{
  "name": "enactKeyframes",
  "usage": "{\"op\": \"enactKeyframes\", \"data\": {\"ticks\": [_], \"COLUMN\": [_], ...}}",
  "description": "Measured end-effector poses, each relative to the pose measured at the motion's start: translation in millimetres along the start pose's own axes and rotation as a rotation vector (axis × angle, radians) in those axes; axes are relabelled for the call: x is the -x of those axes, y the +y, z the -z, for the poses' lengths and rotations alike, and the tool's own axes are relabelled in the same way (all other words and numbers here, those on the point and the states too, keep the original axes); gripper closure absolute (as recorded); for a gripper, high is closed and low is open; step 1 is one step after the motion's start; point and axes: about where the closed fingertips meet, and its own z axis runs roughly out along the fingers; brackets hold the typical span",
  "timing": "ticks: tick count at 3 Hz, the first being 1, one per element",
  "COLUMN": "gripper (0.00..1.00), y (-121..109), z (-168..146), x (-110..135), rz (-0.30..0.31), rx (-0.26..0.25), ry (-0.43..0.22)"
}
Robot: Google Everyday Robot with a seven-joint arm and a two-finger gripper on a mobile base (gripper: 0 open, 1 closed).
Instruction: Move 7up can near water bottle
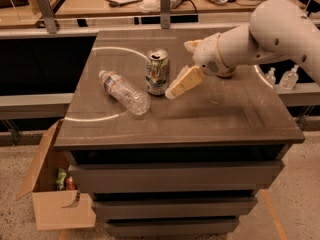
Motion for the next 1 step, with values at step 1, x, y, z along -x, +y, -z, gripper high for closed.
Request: {"op": "enactKeyframes", "data": {"ticks": [1], "gripper": [0.0], "y": [0.0], "z": [0.0], "x": [0.0], "rz": [0.0], "rx": [0.0], "ry": [0.0]}}
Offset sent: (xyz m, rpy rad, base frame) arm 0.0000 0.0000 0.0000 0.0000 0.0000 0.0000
